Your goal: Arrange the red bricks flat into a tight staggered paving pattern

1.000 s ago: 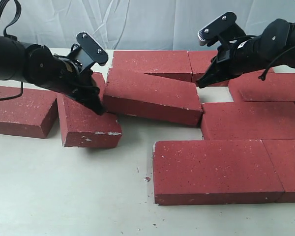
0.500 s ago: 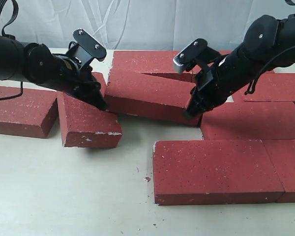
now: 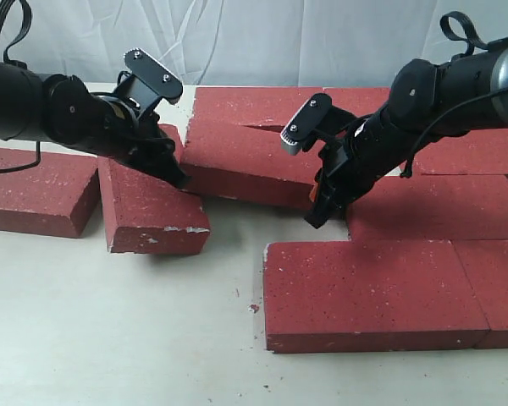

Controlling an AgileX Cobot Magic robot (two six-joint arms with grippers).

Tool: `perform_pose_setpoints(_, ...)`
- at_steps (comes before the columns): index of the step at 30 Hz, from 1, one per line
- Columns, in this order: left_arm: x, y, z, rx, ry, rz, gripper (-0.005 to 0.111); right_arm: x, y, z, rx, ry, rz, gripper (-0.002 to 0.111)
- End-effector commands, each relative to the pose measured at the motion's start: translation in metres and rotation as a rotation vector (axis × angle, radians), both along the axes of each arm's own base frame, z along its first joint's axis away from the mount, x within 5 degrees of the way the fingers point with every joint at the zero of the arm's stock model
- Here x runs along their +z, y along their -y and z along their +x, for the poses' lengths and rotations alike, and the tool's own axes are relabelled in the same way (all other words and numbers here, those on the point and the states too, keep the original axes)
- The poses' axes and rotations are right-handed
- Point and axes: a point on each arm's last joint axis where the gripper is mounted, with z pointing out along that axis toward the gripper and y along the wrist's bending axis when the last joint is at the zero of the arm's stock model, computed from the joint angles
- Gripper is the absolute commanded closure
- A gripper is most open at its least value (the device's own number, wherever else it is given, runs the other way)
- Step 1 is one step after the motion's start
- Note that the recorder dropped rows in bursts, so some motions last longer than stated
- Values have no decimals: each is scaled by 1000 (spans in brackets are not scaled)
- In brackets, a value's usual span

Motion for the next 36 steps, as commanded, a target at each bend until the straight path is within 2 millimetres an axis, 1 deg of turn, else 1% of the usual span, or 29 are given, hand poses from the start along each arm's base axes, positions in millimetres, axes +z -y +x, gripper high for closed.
perform_pose_setpoints(1,-1,-1,4,26,16,-21,107,-4,0,11,-24,101,-2,109)
perform_pose_setpoints(5,-4,0,6,30,24,-21,107,-5,0,16,-43,151,4,109)
perform_pose_setpoints(11,-3,-1,6,2,38,6,107,-2,0,21,-63,215,13,109)
perform_pose_setpoints(13,-1,-4,6,-14,39,30,107,-1,1,23,-73,228,17,109)
perform_pose_setpoints(15,3,-10,5,-18,24,49,107,0,1,21,-86,204,28,109)
perform_pose_setpoints(18,15,-24,3,-4,10,63,107,12,-4,12,-58,171,43,109)
perform_pose_setpoints(20,26,-34,1,16,6,61,107,29,-13,2,-54,156,93,109)
perform_pose_setpoints(23,43,-44,-6,38,-10,53,107,50,-33,-18,-39,107,192,109)
perform_pose_setpoints(25,55,-49,-12,58,-23,29,107,53,-48,-28,24,119,197,109)
perform_pose_setpoints(28,64,-50,-20,70,-59,-7,107,42,-76,-37,95,155,187,109)
perform_pose_setpoints(31,64,-50,-22,67,-75,-4,107,29,-98,-40,162,119,167,109)
perform_pose_setpoints(33,64,-50,-22,65,-76,0,107,17,-107,-36,172,89,154,109)
perform_pose_setpoints(36,64,-50,-22,64,-73,2,107,3,-113,-27,157,54,129,109)
